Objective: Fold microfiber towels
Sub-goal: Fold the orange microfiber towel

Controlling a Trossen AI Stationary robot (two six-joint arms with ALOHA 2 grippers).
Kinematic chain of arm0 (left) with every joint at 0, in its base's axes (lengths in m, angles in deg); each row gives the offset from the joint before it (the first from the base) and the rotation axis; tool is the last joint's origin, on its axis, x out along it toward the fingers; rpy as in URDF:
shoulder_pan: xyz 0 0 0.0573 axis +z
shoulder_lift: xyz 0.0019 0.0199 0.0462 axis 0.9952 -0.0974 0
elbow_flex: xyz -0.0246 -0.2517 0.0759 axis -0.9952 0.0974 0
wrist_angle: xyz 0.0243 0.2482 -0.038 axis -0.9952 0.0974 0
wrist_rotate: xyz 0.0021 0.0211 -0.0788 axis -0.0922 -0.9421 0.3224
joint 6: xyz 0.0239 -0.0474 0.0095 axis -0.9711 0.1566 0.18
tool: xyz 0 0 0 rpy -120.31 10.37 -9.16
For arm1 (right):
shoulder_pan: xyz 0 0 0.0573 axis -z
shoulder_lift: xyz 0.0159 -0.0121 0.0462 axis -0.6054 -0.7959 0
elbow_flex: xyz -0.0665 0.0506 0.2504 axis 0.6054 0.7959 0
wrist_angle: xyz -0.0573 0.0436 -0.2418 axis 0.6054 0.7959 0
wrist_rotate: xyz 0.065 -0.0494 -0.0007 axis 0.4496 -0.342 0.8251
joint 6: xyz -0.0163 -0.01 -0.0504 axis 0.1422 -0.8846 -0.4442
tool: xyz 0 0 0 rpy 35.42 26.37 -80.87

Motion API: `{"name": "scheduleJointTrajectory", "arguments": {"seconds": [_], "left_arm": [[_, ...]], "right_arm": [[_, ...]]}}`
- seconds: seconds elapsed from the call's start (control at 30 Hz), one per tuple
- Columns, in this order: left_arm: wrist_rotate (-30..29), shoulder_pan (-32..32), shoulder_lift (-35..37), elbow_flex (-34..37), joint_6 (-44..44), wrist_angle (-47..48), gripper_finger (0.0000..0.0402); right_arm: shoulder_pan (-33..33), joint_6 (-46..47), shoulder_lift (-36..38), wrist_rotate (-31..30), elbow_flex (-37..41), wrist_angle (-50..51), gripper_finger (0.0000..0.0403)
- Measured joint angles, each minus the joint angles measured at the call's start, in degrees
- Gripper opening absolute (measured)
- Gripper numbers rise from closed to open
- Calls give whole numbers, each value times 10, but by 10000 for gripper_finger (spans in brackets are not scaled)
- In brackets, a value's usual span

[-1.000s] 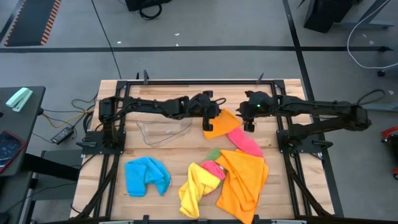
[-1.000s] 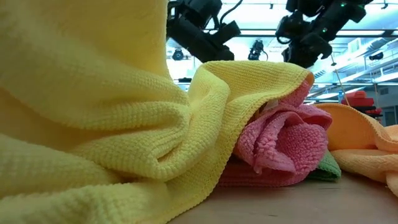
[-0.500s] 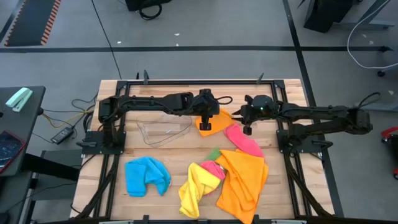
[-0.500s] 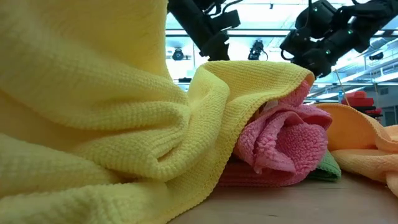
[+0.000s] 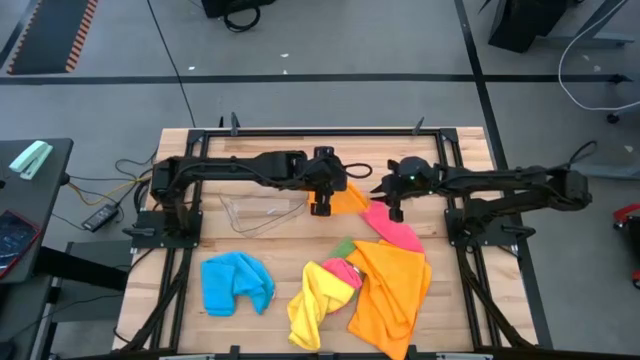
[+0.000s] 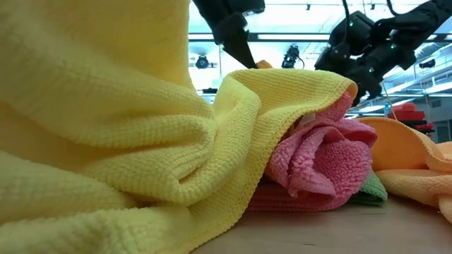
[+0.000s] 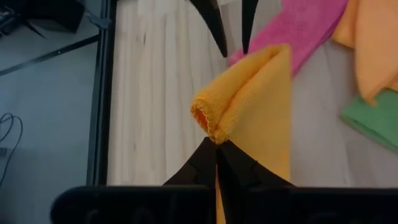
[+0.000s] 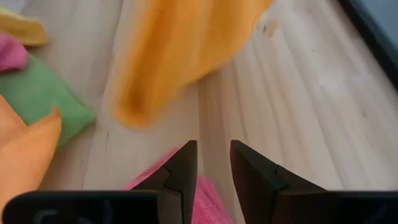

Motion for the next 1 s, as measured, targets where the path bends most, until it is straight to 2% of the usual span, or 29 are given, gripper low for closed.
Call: {"name": "scheduleJointTrajectory", "arguments": {"seconds": [0.13, 0.23, 0.43, 0.53, 0.73, 0.8, 0.9, 1.0], "left_arm": [[0, -4, 15, 0, 12, 4, 9], [0, -4, 23, 0, 13, 1, 16], [-3, -3, 23, 0, 12, -1, 7], [-30, -3, 26, -4, 12, 4, 8], [-42, -3, 34, -42, 30, 0, 12], [-42, -3, 34, -48, 36, -4, 7], [-42, -3, 34, -49, 45, -6, 9], [-44, -3, 33, -49, 57, -2, 15]], "right_arm": [[1, -6, -25, 6, 1, -28, 105], [0, -16, -41, 38, 1, -70, 115], [-6, -26, -40, 52, 0, -94, 192], [-8, -21, -21, 52, 0, -87, 225], [-34, 0, -12, 46, 0, -97, 243], [-50, 10, -15, 23, 0, -112, 242], [-75, 17, -7, -63, 0, -127, 240], [-90, 11, 11, -84, 0, -124, 240]]}}
